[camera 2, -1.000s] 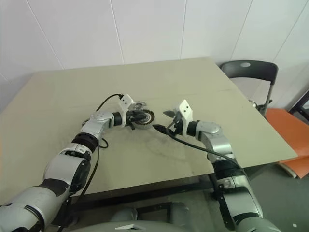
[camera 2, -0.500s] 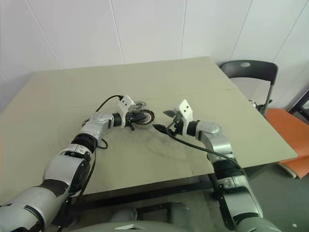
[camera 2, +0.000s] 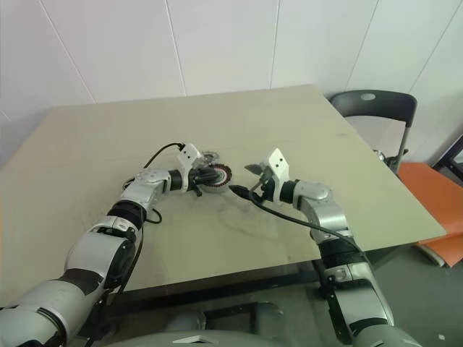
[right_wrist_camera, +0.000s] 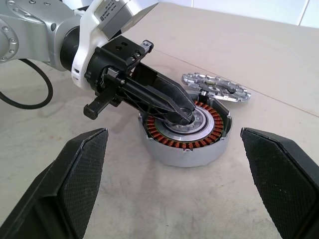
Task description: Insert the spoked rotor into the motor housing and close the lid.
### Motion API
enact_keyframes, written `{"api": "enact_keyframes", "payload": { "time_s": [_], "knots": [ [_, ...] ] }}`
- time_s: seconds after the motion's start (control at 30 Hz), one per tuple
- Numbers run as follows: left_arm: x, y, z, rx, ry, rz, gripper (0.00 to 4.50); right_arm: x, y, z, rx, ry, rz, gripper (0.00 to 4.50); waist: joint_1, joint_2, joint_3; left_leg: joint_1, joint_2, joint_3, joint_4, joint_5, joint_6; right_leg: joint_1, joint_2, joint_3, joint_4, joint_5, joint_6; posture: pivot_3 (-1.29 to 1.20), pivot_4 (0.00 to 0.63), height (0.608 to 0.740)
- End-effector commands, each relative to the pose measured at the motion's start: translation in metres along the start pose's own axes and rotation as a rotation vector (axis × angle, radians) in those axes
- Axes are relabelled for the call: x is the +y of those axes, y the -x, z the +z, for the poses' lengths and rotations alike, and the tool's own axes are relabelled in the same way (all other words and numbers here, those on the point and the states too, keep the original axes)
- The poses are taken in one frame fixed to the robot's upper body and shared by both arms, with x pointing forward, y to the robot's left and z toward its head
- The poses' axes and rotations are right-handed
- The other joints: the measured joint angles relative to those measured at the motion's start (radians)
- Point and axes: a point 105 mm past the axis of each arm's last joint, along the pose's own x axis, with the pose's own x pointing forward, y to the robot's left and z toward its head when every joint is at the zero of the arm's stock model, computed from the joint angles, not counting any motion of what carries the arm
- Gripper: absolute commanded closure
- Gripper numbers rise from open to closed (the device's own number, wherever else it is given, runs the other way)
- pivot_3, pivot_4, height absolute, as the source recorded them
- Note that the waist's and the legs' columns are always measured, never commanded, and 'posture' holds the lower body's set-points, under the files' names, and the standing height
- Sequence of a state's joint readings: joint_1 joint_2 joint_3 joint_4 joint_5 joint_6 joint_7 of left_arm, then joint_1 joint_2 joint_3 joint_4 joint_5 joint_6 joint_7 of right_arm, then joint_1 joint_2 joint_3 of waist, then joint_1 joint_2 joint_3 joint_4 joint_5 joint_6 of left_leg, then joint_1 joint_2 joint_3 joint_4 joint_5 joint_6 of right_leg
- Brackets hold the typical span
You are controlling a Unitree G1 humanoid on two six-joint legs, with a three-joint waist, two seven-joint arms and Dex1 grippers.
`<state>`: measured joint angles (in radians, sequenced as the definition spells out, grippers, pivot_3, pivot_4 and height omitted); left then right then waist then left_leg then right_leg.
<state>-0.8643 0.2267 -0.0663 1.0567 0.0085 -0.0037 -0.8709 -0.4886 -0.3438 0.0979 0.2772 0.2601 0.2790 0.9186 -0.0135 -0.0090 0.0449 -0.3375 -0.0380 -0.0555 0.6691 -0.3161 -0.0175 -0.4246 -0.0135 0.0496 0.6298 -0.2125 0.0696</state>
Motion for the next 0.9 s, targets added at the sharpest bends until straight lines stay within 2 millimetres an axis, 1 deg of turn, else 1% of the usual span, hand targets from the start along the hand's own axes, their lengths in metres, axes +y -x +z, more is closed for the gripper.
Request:
{"api": "enact_keyframes", "payload": {
  "time_s": [0.03,0.53,0.9],
  "knots": [
    [0.0013,0.0002,0.0084,-0.032,-0.006,0.003,3.8,-0.0031,0.0007,0.0156,-0.054,0.027,-0.006,0.0,0.0,0.0,0.0,0.0,0.0,0.0,0.0,0.0,0.0,0.0,0.0,0.0,0.0,0.0,0.0,0.0,0.0,0.74],
    [-0.0022,-0.0022,0.0025,-0.018,-0.005,-0.001,3.8,-0.0025,0.0021,0.0157,-0.055,0.029,-0.009,0.0,0.0,0.0,0.0,0.0,0.0,0.0,0.0,0.0,0.0,0.0,0.0,0.0,0.0,0.0,0.0,0.0,0.0,0.74],
    [0.0046,0.0028,-0.001,0.013,-0.041,0.025,3.8,-0.0033,0.0021,0.0163,-0.054,0.031,-0.008,0.0,-0.001,0.0,0.0,0.0,0.0,0.0,0.0,0.0,0.0,0.0,0.0,0.0,0.0,0.0,0.0,0.0,0.0,0.74]
  ]
}}
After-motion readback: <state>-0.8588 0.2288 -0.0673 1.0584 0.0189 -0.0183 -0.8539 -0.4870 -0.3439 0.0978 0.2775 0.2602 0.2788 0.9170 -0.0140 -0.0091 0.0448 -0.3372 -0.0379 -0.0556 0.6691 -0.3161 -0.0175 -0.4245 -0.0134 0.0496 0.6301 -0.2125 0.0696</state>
